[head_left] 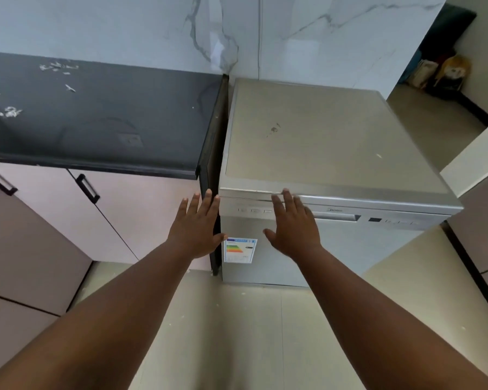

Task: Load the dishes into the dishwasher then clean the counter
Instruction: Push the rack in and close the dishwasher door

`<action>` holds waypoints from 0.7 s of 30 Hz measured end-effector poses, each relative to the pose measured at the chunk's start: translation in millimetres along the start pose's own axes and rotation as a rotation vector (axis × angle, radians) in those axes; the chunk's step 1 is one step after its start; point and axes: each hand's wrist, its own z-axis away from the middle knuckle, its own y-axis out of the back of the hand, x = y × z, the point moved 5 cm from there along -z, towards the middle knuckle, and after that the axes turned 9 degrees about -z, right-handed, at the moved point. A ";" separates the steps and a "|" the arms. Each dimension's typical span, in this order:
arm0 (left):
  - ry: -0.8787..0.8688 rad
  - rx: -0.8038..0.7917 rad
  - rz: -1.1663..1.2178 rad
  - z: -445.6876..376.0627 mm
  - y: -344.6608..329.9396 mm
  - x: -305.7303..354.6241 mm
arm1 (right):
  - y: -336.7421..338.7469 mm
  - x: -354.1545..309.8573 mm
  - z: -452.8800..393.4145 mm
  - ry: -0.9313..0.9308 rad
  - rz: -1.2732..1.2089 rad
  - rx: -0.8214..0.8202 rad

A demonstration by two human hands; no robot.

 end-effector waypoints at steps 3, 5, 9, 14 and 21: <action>0.000 0.035 0.004 -7.5 -8.5 -0.7 | -6.5 -4.4 -20.2 0.000 0.010 0.042; 0.003 0.076 -0.004 -13.5 -10.7 -0.2 | -13.0 -7.2 -31.5 0.011 0.029 0.052; -0.008 0.224 -0.013 -30.1 -4.0 0.7 | -28.4 -14.3 -45.2 -0.018 0.065 0.127; -0.045 0.230 -0.072 -52.8 -6.2 -1.3 | -48.5 -15.9 -54.2 -0.060 0.096 0.248; -0.031 0.253 -0.038 -57.3 -17.7 0.0 | -58.6 -11.1 -64.6 -0.035 0.125 0.467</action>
